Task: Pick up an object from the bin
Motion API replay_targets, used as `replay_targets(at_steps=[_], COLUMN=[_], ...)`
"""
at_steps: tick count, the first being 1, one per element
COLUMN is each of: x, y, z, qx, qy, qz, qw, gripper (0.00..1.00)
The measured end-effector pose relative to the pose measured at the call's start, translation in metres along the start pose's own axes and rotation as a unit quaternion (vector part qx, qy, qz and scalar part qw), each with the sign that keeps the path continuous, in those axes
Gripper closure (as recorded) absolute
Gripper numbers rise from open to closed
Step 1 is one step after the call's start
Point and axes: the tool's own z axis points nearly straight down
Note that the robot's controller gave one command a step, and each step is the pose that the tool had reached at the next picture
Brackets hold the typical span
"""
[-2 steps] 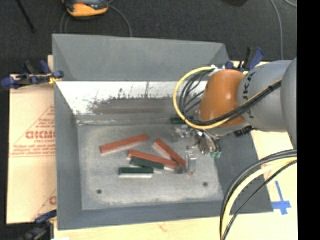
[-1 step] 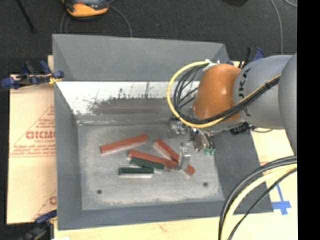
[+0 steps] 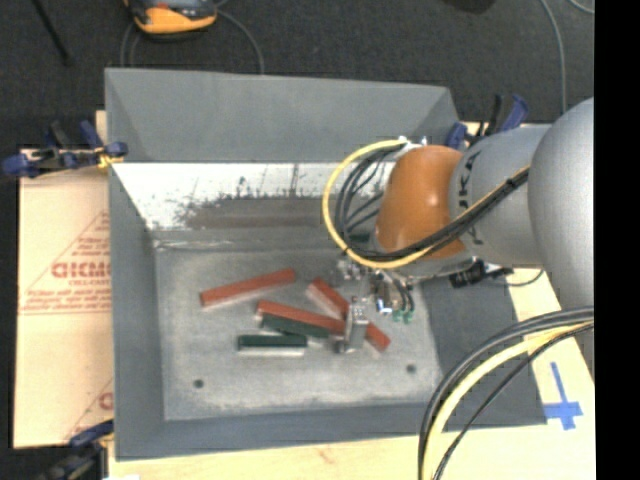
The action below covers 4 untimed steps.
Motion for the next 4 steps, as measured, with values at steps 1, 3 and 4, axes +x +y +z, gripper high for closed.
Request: replay_targets(at_steps=[1, 3, 4], x=[0.006, 0.007, 0.008], y=[0.035, 0.035, 0.034], z=[-0.002, -0.006, -0.025], qx=[0.001, 0.001, 0.001], qy=[0.0003, 0.0009, 0.0030], qz=[-0.049, -0.049, -0.049], qw=[0.9988, 0.9988, 0.9988], gripper=[1.00, 1.00, 1.00])
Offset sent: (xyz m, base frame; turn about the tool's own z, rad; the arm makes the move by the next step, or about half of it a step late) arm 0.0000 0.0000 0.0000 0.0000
